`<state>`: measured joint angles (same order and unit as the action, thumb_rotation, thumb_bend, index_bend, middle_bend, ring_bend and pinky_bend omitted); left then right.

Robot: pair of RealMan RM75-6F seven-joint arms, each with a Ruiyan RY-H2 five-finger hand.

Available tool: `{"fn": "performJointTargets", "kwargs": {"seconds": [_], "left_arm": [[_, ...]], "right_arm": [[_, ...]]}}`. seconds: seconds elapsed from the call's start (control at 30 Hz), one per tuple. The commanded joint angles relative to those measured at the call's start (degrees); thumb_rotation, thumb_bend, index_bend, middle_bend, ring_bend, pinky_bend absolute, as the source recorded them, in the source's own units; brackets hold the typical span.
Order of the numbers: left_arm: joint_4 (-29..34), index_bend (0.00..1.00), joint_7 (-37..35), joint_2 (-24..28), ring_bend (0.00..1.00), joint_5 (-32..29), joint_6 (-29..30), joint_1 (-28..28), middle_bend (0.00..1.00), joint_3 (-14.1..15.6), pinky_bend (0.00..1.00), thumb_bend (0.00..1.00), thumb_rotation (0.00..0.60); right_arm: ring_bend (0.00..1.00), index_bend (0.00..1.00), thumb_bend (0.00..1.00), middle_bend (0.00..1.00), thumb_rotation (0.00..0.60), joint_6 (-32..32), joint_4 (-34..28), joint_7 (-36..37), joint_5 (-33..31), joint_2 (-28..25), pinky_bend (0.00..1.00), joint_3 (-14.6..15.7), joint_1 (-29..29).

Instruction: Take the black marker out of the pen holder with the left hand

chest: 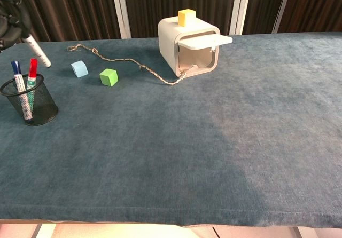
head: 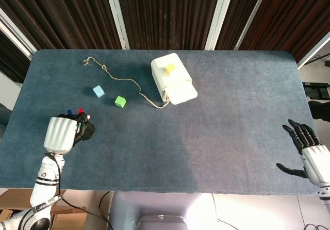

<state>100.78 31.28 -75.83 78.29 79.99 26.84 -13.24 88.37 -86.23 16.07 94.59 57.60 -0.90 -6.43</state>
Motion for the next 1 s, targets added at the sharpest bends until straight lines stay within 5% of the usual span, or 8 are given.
{"fn": "performJointTargets", "kwargs": {"seconds": [0.03,0.37,0.57,0.77,0.87,1.0], "left_arm": [[-0.7,0.68,2.1,-3.8,0.68,0.3,-2.4,3.8,0.77,-1.4,0.72,0.53,0.6],[-24.5,0.68,5.3,-22.4,0.68,-3.6,-10.4,15.6,0.77,-4.2,0.74,0.55,0.6],[-34.9,0.62,6.2,-28.8,0.65,-5.5,-11.8,18.1,0.74,-4.2,0.75,0.51,0.6],[-27.1,0.17,10.5,-26.6,0.33,-14.0,-17.2,17.6,0.39,-5.1,0.48,0.32,0.6],[-20.1,0.04,9.1,-23.3,0.18,-17.4,-18.9,16.6,0.23,-5.7,0.3,0.3,0.6],[-9.7,0.0,8.0,-16.7,0.03,-20.0,-20.3,14.5,0.1,-4.9,0.13,0.29,0.6]], "right_arm": [[0.0,0.0,0.0,0.02,0.6,0.1,-0.1,0.0,-0.1,-0.1,0.02,0.0,0.2],[0.0,0.0,0.0,0.02,0.6,0.1,0.8,1.0,-1.1,-0.4,0.02,0.2,0.9],[0.0,0.0,0.0,0.02,0.6,-0.4,1.4,1.4,-1.3,0.0,0.02,0.3,1.0],[0.0,0.0,0.0,0.02,0.6,-0.6,1.7,1.6,-1.5,0.1,0.02,0.2,1.0],[0.0,0.0,0.0,0.02,0.6,-0.4,1.7,1.6,-1.4,0.1,0.02,0.2,1.0],[0.0,0.0,0.0,0.02,0.6,-0.4,1.7,1.7,-1.4,0.1,0.02,0.2,1.0]]}}
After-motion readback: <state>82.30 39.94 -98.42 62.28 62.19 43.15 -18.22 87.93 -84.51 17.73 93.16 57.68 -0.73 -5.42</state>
